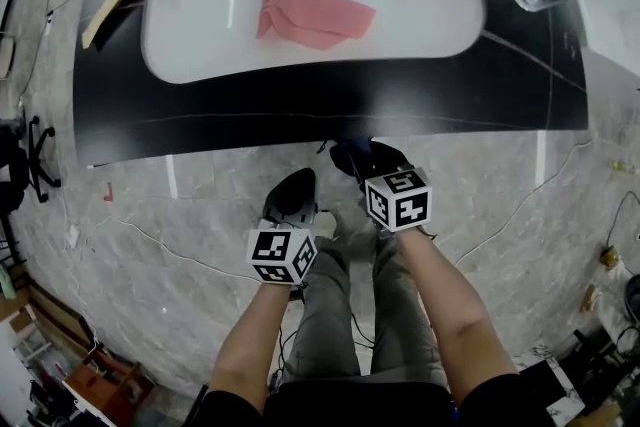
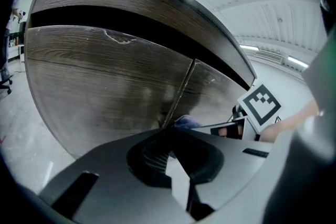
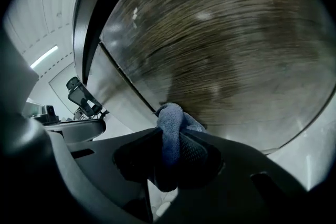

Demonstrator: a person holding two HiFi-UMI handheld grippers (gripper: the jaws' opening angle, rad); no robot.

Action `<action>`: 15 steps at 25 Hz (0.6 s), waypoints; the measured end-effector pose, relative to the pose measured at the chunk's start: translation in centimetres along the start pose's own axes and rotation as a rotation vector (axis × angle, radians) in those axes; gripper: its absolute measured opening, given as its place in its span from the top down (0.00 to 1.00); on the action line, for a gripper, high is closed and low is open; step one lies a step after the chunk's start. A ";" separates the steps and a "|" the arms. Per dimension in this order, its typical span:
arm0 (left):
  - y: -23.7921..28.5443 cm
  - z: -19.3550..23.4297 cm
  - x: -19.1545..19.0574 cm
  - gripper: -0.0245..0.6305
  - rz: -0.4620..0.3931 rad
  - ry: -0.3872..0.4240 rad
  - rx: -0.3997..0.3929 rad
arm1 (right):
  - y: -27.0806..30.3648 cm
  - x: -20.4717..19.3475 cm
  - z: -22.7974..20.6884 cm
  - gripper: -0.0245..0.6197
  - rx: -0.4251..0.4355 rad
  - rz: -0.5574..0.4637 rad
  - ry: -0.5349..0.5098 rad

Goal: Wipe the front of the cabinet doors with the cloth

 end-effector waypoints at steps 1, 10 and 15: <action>0.1 -0.2 0.0 0.95 -0.001 -0.002 -0.002 | -0.1 0.0 -0.3 0.82 -0.004 0.001 0.001; 2.6 -4.6 0.3 0.95 0.005 0.018 -0.055 | -3.1 0.1 -4.9 0.82 -0.049 -0.017 0.023; 4.1 -7.6 0.4 0.95 0.017 0.038 -0.089 | -5.3 0.4 -8.0 0.82 -0.073 -0.043 0.048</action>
Point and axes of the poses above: the fingertips, and each gripper's own axes: y forward along the fingers, z to its left, x out of its top, the point moved 5 cm from there along -y, backward along the fingers, and after that the axes turned 5 degrees about y, right-handed, at the moved point
